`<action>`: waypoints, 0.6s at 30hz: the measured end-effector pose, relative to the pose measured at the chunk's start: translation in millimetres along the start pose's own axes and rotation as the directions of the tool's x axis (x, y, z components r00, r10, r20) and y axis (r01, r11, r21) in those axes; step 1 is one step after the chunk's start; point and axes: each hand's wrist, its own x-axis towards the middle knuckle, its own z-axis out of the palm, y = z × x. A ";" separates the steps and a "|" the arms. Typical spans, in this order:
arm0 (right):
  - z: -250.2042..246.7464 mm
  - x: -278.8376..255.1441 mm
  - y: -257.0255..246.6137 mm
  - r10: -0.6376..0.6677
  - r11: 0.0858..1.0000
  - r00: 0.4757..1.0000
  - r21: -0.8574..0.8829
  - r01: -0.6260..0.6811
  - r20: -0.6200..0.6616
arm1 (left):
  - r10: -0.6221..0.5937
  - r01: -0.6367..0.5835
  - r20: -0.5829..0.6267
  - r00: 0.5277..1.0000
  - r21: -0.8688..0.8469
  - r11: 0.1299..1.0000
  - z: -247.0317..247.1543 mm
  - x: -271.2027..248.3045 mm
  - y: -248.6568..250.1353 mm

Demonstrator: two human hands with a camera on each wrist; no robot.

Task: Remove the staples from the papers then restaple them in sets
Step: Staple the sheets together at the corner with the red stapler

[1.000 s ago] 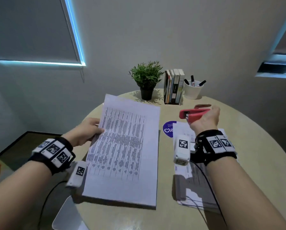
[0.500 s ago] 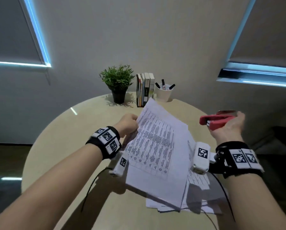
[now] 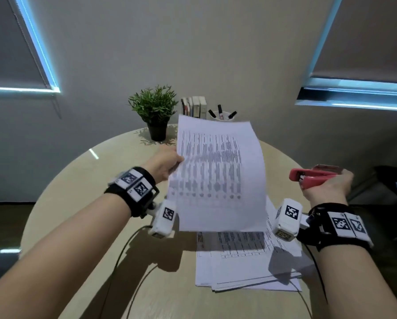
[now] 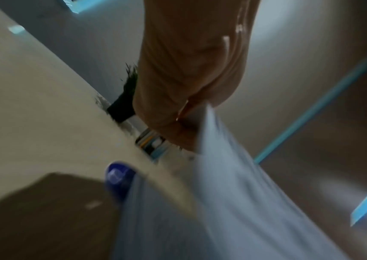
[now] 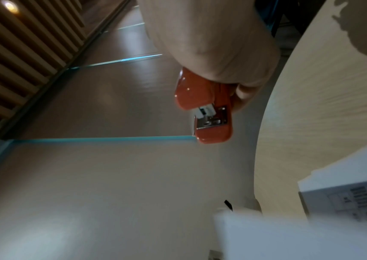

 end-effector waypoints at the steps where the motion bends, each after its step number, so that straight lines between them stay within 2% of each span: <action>1: -0.9 0.3 -1.0 -0.008 1.000 1.000 0.000 0.008 -0.006 | -0.019 0.019 -0.004 1.000 0.060 0.998 9.7 1.9 -14.8; 6: -6.3 5.2 2.7 -0.078 0.995 0.995 -0.064 0.074 -0.064 | -0.147 0.149 -0.033 0.989 0.354 0.924 52.2 3.3 -88.2; 8: -12.2 14.6 8.5 -0.067 0.990 0.995 -0.126 0.057 -0.073 | -0.127 0.142 -0.067 0.990 0.349 0.926 57.8 8.0 -100.4; 11: -14.8 20.3 19.1 -0.035 0.957 0.999 -0.288 0.023 -0.039 | -0.097 0.111 -0.057 0.994 0.416 0.903 60.7 11.5 -98.1; 15: -16.2 15.1 38.1 -0.041 0.823 0.999 -0.567 0.034 0.000 | -0.053 0.057 -0.023 0.998 0.512 0.857 64.4 10.4 -92.4; 18: -22.0 9.9 45.8 -0.084 0.668 0.994 -0.736 0.108 0.069 | -0.038 0.037 -0.011 0.999 0.595 0.803 58.1 9.1 -93.7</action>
